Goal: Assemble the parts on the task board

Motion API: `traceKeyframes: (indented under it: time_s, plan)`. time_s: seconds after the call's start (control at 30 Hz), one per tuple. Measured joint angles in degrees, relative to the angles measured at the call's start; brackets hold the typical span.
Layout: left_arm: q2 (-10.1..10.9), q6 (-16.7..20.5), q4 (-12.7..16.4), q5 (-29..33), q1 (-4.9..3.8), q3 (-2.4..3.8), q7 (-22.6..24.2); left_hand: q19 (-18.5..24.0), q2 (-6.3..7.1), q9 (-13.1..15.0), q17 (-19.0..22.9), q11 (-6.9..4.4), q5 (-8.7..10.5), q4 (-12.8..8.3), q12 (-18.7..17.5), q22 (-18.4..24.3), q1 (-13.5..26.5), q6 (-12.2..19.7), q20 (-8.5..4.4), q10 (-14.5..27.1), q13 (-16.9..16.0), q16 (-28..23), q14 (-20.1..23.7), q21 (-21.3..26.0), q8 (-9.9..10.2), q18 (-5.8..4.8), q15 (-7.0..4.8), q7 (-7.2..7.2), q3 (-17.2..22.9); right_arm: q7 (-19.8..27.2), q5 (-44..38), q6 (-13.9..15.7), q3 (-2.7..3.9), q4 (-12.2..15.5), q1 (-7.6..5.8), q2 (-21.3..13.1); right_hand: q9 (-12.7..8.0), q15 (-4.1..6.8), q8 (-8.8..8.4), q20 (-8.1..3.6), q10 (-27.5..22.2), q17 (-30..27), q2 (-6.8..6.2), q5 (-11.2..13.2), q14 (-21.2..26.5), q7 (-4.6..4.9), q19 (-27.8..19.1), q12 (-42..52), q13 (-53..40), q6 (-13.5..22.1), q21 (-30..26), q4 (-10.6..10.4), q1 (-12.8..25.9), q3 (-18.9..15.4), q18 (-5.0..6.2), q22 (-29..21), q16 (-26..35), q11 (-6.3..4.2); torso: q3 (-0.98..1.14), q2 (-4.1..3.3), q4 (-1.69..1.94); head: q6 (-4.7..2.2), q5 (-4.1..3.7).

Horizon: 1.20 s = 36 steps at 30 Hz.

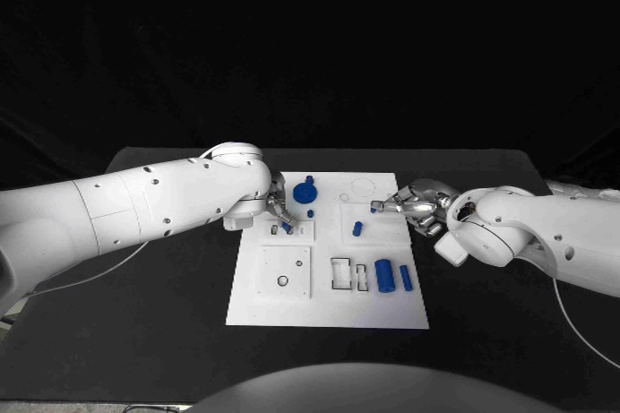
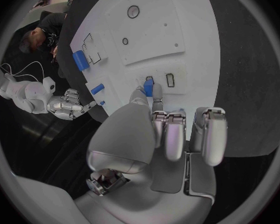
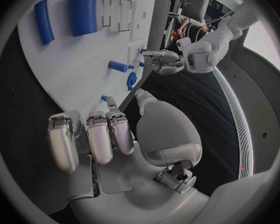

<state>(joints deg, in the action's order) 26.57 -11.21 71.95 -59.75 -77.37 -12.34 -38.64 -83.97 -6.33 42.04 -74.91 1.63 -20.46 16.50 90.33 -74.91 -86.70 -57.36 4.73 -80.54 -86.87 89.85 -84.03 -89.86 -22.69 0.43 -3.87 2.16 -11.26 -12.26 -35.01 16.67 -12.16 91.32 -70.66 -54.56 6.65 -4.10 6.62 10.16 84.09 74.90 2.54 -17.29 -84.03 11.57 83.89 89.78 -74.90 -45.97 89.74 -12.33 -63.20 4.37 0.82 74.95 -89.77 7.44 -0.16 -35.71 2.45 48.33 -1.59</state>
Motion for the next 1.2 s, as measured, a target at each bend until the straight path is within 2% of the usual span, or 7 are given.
traceKeyframes:
  time_s: [1.2]
  plan:
    - [-0.4, -0.2, -0.9, 0.8, 0.35, -0.02, 0.5, 0.0, -0.01, 0.1, 0.0, 0.0, 0.4, 0.1, 0.1, 0.0, 0.0, -0.3, 0.0, 0.0, 0.0, 0.0, 0.0, 0.0, 0.3, 0.0, 0.2, 0.29, 0.2, 0.0, 0.0, 0.0, 0.0, 0.0, 0.02, 0.1, 0.0, -0.21, 0.26, 0.0, 0.0, 0.0, 0.0, 0.0, 0.2, 0.0, 0.0, 0.0, 0.0, 0.0, 0.0, 0.0, 0.0, 0.0, 0.0, 0.0, 0.0, 0.0, -0.03, 0.01, -0.04, 0.27, -0.2]
